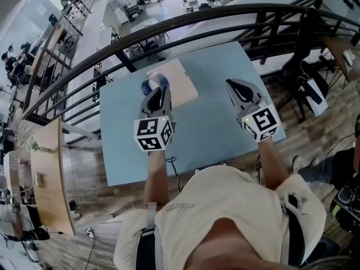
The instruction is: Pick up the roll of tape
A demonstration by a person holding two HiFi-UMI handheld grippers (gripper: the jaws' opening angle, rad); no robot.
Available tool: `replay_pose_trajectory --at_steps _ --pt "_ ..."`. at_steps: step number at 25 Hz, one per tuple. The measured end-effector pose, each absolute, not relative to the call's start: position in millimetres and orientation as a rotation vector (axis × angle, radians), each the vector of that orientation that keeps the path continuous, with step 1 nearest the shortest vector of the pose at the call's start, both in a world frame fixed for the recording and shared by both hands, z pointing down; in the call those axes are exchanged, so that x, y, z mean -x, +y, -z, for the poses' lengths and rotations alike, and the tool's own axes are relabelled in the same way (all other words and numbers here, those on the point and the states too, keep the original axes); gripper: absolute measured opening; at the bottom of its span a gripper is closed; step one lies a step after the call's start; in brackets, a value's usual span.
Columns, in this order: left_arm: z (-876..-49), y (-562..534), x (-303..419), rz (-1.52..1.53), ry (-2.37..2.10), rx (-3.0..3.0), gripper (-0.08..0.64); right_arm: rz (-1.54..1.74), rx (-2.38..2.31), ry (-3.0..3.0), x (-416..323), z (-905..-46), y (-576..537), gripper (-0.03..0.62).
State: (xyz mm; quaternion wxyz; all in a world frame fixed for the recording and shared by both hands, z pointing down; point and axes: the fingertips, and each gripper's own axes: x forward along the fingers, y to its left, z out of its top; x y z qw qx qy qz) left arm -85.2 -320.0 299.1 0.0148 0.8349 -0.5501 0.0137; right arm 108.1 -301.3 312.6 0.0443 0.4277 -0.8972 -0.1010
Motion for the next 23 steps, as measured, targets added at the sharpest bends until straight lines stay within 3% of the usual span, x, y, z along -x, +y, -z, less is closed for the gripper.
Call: replay_pose_trajectory --at_steps 23 --pt "-305.7 -316.1 91.3 -0.046 -1.704 -2.602 0.055 0.294 -1.281 -2.74 -107.0 -320.9 -300.6 0.005"
